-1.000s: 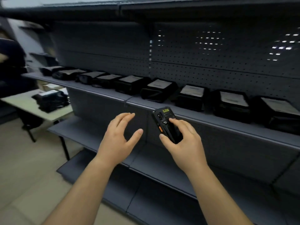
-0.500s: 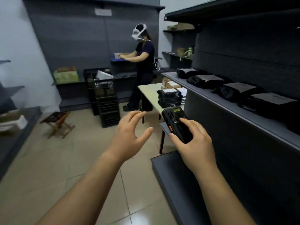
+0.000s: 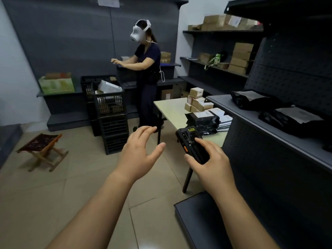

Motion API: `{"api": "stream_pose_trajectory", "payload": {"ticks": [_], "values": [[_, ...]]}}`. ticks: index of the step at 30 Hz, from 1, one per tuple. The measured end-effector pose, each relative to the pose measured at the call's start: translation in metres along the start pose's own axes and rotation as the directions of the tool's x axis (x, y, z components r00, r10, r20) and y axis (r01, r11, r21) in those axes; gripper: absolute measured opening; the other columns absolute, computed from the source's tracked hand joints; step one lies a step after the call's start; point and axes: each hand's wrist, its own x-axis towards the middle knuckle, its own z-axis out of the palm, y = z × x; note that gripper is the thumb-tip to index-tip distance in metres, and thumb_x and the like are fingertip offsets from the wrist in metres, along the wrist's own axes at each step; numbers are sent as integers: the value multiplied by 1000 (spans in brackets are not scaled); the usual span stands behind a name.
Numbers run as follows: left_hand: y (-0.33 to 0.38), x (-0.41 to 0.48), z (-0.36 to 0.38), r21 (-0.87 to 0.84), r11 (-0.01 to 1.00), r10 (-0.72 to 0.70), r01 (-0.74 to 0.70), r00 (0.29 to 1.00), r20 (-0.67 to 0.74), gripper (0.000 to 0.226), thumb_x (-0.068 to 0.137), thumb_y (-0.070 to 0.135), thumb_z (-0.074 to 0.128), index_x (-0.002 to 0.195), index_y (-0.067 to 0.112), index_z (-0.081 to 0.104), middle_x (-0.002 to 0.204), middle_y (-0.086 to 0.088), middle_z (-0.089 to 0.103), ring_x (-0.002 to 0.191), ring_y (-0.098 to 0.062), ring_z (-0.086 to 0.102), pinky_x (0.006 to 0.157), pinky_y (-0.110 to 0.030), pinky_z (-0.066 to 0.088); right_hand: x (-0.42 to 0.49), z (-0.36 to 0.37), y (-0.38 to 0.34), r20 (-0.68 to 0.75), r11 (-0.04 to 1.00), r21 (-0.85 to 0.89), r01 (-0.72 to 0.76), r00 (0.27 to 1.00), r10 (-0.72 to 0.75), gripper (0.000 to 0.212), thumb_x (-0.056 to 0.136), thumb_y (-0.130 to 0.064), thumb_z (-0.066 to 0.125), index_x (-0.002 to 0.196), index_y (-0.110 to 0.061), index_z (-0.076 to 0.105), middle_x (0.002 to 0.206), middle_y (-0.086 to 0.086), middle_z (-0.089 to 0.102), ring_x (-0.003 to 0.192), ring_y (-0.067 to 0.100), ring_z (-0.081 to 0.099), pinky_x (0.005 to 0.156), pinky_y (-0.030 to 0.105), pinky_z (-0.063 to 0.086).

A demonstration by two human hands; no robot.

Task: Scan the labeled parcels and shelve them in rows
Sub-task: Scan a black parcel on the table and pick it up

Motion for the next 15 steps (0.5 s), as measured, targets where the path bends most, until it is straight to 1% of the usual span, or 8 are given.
{"api": "stream_pose_trajectory", "payload": {"ticks": [1, 3, 5, 7, 10, 11, 13, 15], "values": [[-15, 15, 8, -4, 1000, 0, 0, 1000, 5, 66, 86, 65, 44, 138, 27, 49, 139, 12, 46, 130, -7, 39, 107, -26, 31, 18, 13, 4, -1, 1000, 0, -1, 1000, 1, 53, 78, -42, 75, 128, -36, 60, 123, -18, 57, 112, 0, 51, 92, 18, 43], [-49, 49, 24, -16, 1000, -19, 19, 1000, 14, 66, 85, 66, 45, 138, 27, 50, 139, 13, 46, 130, -6, 40, 107, -27, 32, 57, 43, 12, -4, 1000, 12, -11, 1000, 11, 52, 80, -40, 76, 129, -34, 60, 121, -21, 54, 107, -9, 46, 86, 3, 33], [-83, 84, 37, -23, 999, -36, 36, 999, 6, 66, 85, 66, 45, 137, 26, 52, 138, 12, 47, 129, -7, 42, 109, -29, 34, 97, 75, 23, -6, 999, 45, -15, 1000, 15, 51, 80, -39, 77, 128, -34, 61, 114, -24, 51, 100, -15, 45, 78, -4, 30], [-114, 120, 48, -23, 999, -48, 48, 999, 2, 65, 85, 65, 47, 135, 25, 53, 137, 12, 48, 129, -8, 43, 110, -31, 37, 138, 108, 33, -5, 998, 64, -3, 1000, 3, 50, 80, -38, 77, 127, -32, 62, 111, -25, 50, 98, -14, 44, 79, -2, 31], [-155, 179, 54, 4, 999, -52, 52, 999, 4, 62, 86, 64, 48, 135, 26, 53, 136, 14, 47, 129, -7, 43, 110, -30, 37, 206, 152, 38, 8, 995, 96, 20, 1000, -20, 50, 79, -38, 77, 127, -32, 62, 111, -24, 51, 100, -11, 43, 85, 11, 38], [-167, 197, 54, 16, 999, -49, 49, 999, 3, 62, 86, 64, 48, 135, 26, 52, 137, 15, 47, 130, -6, 42, 110, -29, 36, 229, 165, 37, 12, 994, 108, 31, 999, -33, 50, 79, -37, 78, 127, -32, 62, 111, -23, 52, 99, -11, 44, 85, 9, 39], [-191, 233, 56, 39, 998, -49, 49, 999, -10, 62, 87, 62, 49, 136, 26, 52, 137, 15, 46, 131, -7, 41, 111, -27, 34, 272, 192, 33, 16, 991, 118, 65, 998, -68, 50, 79, -36, 78, 126, -30, 63, 110, -22, 53, 97, -11, 44, 81, 0, 34], [-217, 264, 62, 53, 997, -63, 64, 998, -18, 61, 87, 62, 49, 136, 25, 51, 138, 14, 46, 132, -8, 42, 112, -30, 35, 310, 218, 33, 37, 990, 122, 77, 996, -82, 50, 78, -38, 78, 125, -30, 63, 110, -21, 54, 95, -13, 45, 80, -5, 30]]}}
